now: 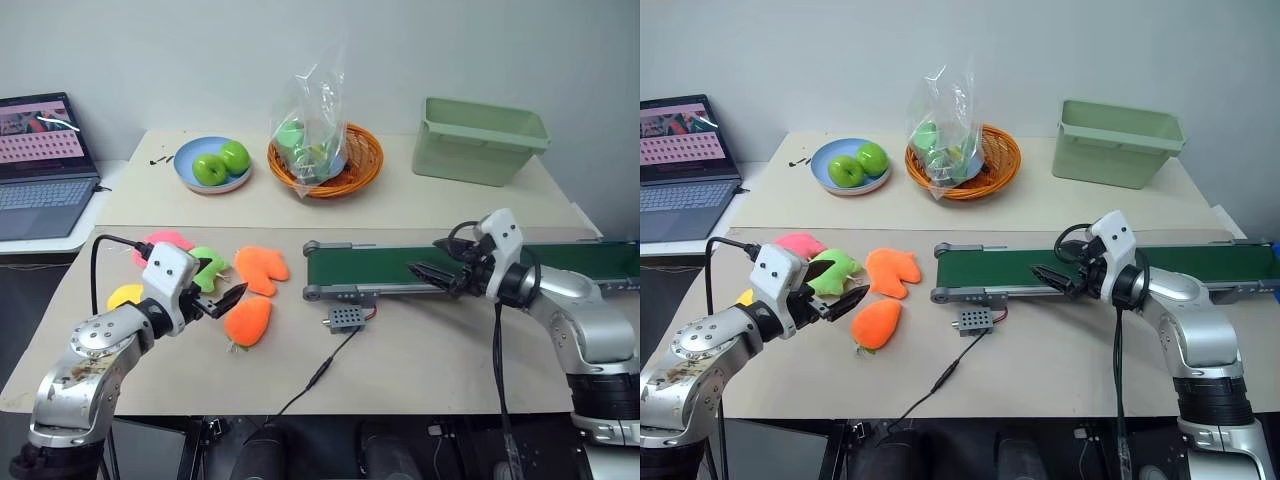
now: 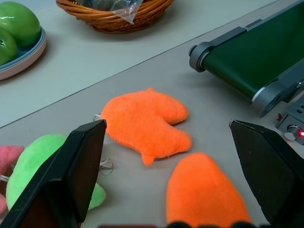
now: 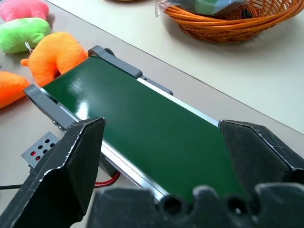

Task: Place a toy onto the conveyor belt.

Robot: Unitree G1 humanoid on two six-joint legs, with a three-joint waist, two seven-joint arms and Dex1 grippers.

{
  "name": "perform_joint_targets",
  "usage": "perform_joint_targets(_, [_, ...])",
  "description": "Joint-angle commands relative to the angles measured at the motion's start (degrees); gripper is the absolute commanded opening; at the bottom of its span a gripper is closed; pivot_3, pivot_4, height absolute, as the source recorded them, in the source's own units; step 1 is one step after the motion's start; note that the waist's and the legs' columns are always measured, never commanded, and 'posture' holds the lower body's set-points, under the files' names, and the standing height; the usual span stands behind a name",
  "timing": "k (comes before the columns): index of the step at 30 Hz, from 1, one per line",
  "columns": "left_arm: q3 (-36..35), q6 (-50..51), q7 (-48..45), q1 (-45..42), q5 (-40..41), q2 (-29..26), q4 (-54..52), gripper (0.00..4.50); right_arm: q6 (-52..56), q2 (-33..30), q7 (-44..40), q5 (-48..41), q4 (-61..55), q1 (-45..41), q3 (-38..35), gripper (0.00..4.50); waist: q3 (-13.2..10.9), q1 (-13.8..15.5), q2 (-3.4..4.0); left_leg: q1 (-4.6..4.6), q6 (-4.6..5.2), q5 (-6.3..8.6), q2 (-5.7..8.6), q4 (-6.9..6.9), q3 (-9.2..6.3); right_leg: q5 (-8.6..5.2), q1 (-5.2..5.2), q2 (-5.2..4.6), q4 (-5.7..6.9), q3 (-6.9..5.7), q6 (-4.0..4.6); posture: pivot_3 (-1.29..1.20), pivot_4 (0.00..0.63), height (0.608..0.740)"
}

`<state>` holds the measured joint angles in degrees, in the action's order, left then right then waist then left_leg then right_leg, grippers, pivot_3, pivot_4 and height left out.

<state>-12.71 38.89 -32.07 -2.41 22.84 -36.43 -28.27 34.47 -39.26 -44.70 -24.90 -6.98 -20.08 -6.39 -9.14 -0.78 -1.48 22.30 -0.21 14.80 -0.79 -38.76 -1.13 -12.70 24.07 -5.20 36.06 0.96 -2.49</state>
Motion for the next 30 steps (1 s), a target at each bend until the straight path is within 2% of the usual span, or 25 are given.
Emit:
perform_joint_targets(1, [-1.9,-1.7,-0.4,-0.4,0.6,-0.6,-1.5,4.42,-1.0,-0.4,-0.1,-0.5,-0.8,-2.0,-1.6,4.50,0.0,0.0,0.00,0.00,0.00,0.00,0.00,0.00,0.00,0.00,0.00,0.00,0.00,0.00,0.00,0.00,0.150,0.740])
perform_joint_targets(6, [-5.3,-1.0,-1.3,0.6,2.0,-1.7,-1.3,4.42,2.8,-2.6,-4.5,-2.7,-3.1,-3.2,0.6,4.50,0.0,-0.1,0.01,-0.01,0.00,0.00,-0.02,0.00,0.00,0.00,0.02,0.02,0.01,0.00,0.00,0.00,0.150,0.740])
perform_joint_targets(8, [-8.7,0.7,0.7,0.8,3.6,-0.4,-0.2,4.42,5.4,-3.5,-6.1,-4.4,-4.2,-4.5,1.2,4.50,0.0,0.0,0.01,0.00,0.00,0.00,-0.02,0.01,-0.01,0.00,0.02,0.02,0.00,0.00,0.00,0.00,0.150,0.740])
perform_joint_targets(15, [-28.4,10.9,9.4,2.8,19.0,8.3,3.9,4.42,7.8,-4.2,-10.1,-4.9,-2.8,-10.2,4.2,4.50,0.0,-0.3,0.01,-0.05,0.00,0.00,-0.03,-0.02,-0.04,0.01,0.00,0.01,0.04,0.00,-0.01,0.00,0.150,0.740])
perform_joint_targets(17, [-35.3,12.4,9.7,6.3,24.2,10.0,6.5,4.42,7.4,-3.9,-11.4,-4.5,-1.7,-11.9,5.3,4.50,0.0,-0.5,0.01,-0.04,0.00,0.00,-0.03,-0.01,-0.04,0.01,0.01,0.01,0.04,0.00,-0.01,0.00,0.150,0.740])
perform_joint_targets(20, [-41.8,13.5,9.1,11.7,30.0,11.7,10.4,4.42,8.8,-3.9,-14.0,-6.0,-1.5,-13.5,6.2,4.50,0.0,-0.4,0.00,-0.03,0.01,0.01,-0.03,-0.01,-0.05,0.01,0.04,-0.01,0.03,-0.01,0.00,0.00,0.150,0.740])
perform_joint_targets(25, [-46.7,12.8,11.2,16.1,37.8,15.6,13.3,4.42,9.1,-4.1,-18.2,-6.9,-2.8,-15.9,8.4,4.50,0.0,0.2,-0.01,-0.07,0.00,0.01,-0.01,-0.05,-0.06,0.01,-0.05,-0.05,0.04,-0.07,0.01,0.00,0.150,0.740])
perform_joint_targets(30, [-45.5,9.9,13.2,16.2,41.5,19.6,13.6,4.42,9.0,-4.2,-22.4,-7.9,-3.3,-16.5,10.1,4.50,0.0,0.7,-0.03,-0.07,-0.01,0.00,-0.01,-0.10,-0.10,0.03,-0.08,-0.05,0.03,-0.13,0.04,0.00,0.150,0.740])
